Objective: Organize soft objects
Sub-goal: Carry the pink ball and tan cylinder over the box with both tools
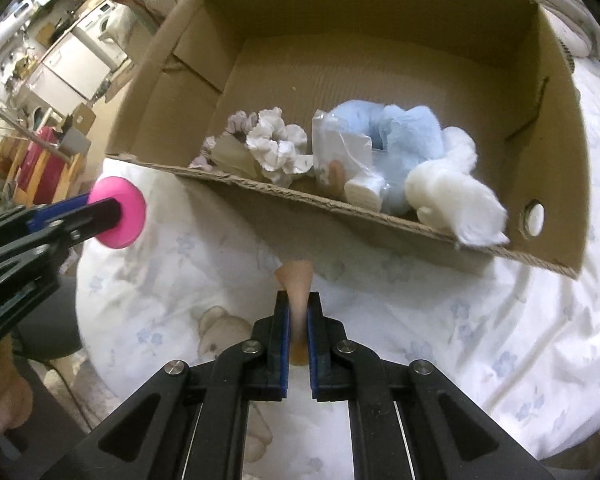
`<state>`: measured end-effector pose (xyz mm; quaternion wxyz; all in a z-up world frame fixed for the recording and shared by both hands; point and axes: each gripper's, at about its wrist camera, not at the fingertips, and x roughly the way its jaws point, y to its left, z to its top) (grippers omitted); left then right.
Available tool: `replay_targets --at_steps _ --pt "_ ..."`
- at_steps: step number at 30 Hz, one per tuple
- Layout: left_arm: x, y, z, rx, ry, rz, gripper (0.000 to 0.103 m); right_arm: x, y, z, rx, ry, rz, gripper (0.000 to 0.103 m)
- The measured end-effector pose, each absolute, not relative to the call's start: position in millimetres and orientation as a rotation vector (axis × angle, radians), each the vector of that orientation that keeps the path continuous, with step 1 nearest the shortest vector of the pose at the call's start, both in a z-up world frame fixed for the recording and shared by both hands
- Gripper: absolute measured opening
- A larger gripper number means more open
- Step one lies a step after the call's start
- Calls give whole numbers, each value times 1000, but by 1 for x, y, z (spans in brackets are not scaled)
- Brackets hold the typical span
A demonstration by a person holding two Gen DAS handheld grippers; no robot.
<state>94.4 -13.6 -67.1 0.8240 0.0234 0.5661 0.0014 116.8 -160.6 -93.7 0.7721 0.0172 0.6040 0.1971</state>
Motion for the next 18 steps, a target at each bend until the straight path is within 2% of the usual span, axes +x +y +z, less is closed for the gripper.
replay_targets --at_steps 8,18 --pt "87 -9 -48 45 1142 24 18 101 -177 -54 127 1234 515 9" --pt "90 -7 -9 32 1012 49 18 114 -205 -1 245 1032 531 9"
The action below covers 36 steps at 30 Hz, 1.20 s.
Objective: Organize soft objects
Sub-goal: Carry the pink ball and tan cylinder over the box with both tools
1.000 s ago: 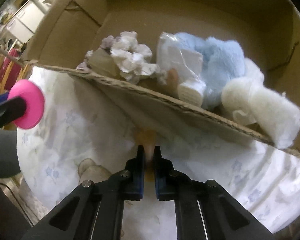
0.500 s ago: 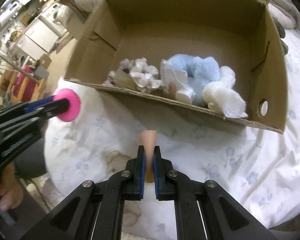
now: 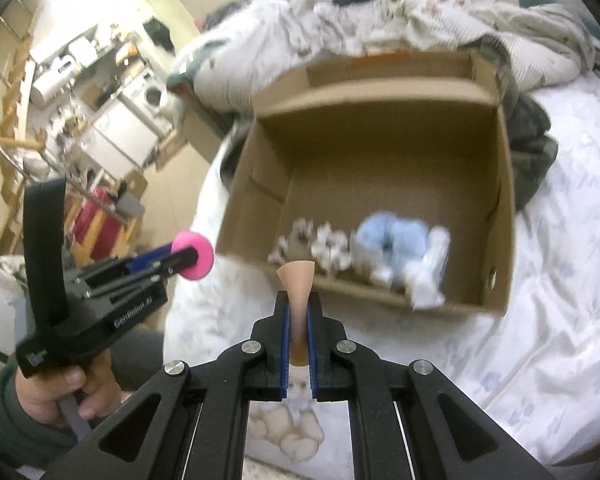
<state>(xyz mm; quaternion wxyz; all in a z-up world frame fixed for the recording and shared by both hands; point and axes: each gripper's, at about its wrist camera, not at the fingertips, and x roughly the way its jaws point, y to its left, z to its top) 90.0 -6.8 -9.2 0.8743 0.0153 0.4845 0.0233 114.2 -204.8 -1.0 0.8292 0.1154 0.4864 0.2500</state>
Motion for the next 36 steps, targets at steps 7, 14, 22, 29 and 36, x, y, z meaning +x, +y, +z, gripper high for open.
replay_targets --at_steps 7,14,22,29,36 --pt "111 -7 23 20 925 31 18 138 -224 14 280 955 497 9" --pt "141 -17 39 51 895 0 18 159 -242 14 323 898 449 9" --pt "165 -29 16 67 896 -25 18 170 -251 -13 364 940 384 9" --pt "177 -32 -14 22 961 -40 18 176 -246 -27 366 977 381 9" --pt "183 -38 -28 9 979 -76 18 184 -238 -36 349 1022 386 9"
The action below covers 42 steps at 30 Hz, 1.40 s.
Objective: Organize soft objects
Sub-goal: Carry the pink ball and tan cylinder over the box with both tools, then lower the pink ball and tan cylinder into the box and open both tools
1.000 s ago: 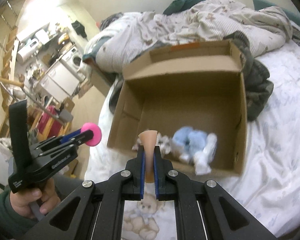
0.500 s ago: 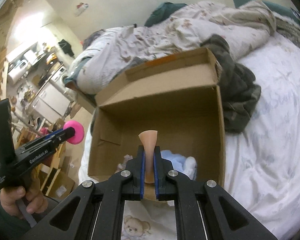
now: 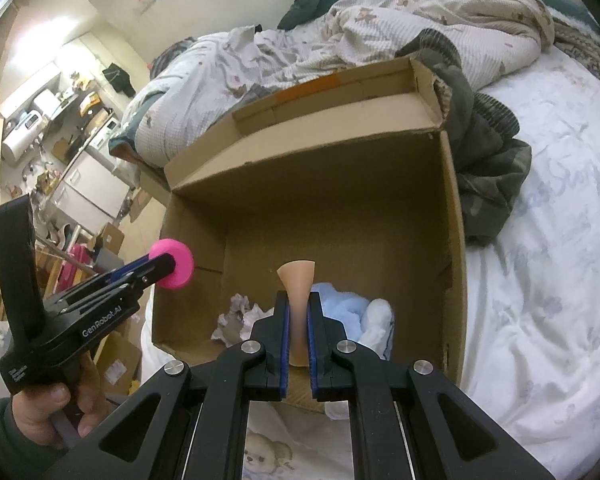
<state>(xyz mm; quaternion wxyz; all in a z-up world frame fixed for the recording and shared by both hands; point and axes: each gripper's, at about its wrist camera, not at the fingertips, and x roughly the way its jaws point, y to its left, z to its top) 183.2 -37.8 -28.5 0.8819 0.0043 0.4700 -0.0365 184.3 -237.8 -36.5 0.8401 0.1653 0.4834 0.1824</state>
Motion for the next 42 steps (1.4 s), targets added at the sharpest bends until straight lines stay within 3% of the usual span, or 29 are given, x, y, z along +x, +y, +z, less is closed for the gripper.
replay_targets --at_steps 29,32,34,35,39,41,42 --pt "184 -41 -48 6 1039 -87 18 191 -230 -55 324 1101 359 10" --pt "185 -43 -48 7 1048 -88 30 193 -231 -56 331 1106 353 10" --pt "184 -43 -47 10 1045 -81 51 194 -231 -56 335 1106 351 11" --pt "183 -43 -46 10 1040 -79 54 194 -231 -57 338 1107 352 12" --pt "183 -43 -43 4 1028 -80 59 193 -233 -56 346 1100 350 22" --pt "183 -43 -43 12 1027 -66 60 193 -235 -57 355 1099 343 31" --pt "183 -43 -43 16 1026 -61 60 194 -236 -56 362 1096 336 50"
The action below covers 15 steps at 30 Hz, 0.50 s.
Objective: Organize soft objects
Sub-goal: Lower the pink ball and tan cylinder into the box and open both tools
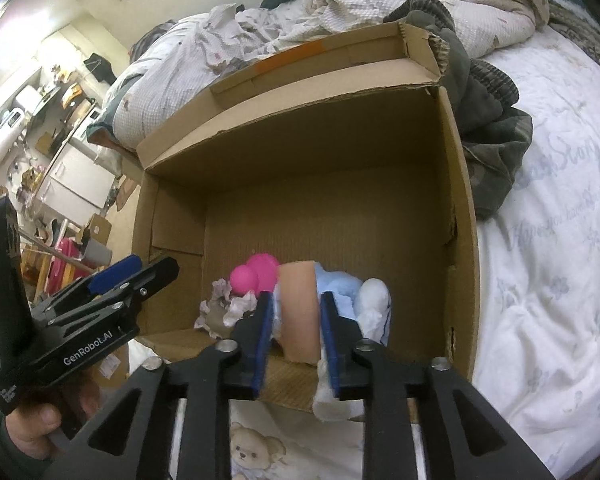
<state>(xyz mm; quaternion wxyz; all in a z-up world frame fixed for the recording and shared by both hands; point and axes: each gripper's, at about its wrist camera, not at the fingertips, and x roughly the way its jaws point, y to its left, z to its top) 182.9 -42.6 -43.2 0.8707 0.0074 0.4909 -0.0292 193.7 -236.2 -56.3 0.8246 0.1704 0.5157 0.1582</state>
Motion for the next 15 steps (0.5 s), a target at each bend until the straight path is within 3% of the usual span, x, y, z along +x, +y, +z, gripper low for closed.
replay_targets --at_steps 1,2,15 --pt "183 -42 -43 18 1026 -57 60 194 -238 -55 375 1088 329 74" --pt "183 -42 -43 19 1025 -53 60 193 -240 -54 388 1073 320 79" --pt "179 -30 -24 -4 941 17 60 189 -248 -42 352 1016 244 80"
